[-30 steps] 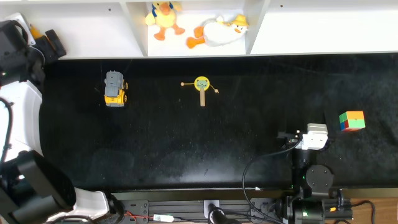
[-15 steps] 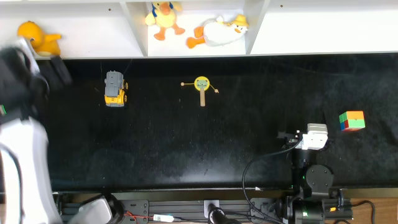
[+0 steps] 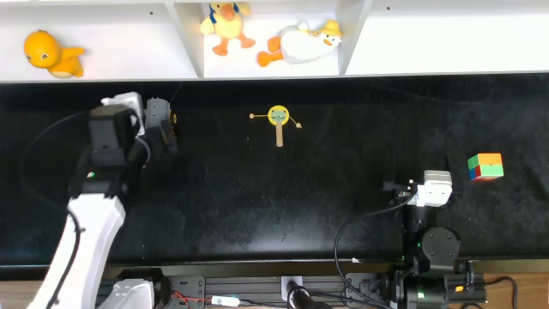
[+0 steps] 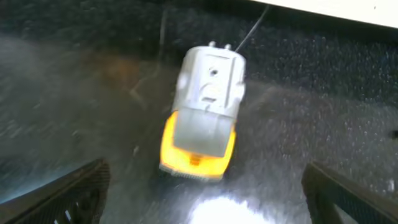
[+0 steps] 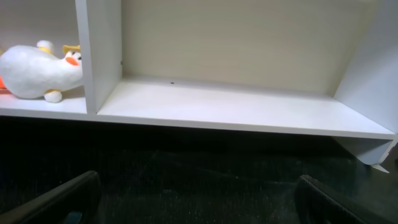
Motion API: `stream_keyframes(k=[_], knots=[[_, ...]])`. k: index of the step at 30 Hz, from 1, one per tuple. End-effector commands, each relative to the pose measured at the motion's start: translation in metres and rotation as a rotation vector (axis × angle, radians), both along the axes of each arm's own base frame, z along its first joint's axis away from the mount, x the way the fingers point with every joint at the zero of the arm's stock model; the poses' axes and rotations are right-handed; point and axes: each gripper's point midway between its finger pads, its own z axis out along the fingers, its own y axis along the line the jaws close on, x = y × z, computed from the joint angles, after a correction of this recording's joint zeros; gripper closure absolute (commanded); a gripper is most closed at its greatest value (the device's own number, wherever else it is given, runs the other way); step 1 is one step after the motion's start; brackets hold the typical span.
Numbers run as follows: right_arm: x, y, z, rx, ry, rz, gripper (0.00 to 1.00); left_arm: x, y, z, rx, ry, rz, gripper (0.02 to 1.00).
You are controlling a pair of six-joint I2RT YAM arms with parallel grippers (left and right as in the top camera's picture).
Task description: Store Toys
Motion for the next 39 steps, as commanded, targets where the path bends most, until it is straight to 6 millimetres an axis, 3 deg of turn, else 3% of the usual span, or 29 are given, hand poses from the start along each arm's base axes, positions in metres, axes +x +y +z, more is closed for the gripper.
stream_keyframes(k=[1,11,13,18,22,25,34,39], knots=[[0.001,0.001,-0.004,0.000,0.002,0.008,0.005,0.013,0.003,-0.015,0.015,0.010,0.023,0.020],[0.001,0.001,-0.004,0.000,0.002,0.008,0.005,0.030,0.004,-0.045,0.073,0.092,-0.038,0.053],[0.001,0.001,-0.004,0.001,0.002,0.008,0.005,0.033,0.005,-0.047,0.079,0.089,-0.036,0.108],[0.001,0.001,-0.004,0.000,0.002,0.008,0.007,0.038,0.005,-0.049,0.086,0.078,-0.041,0.393],[0.001,0.001,-0.004,0.001,0.002,0.008,0.005,0.038,0.005,-0.046,0.085,0.071,-0.041,0.551],[0.001,0.001,-0.004,0.000,0.002,0.008,0.005,0.033,0.004,-0.036,0.082,0.062,-0.044,0.645],[0.001,0.001,-0.004,0.000,0.002,0.008,0.005,-0.007,0.001,0.017,0.075,0.014,-0.055,0.680],[0.001,0.001,-0.004,0.001,0.001,0.008,0.007,-0.003,-0.011,0.058,0.070,-0.080,-0.089,0.682]])
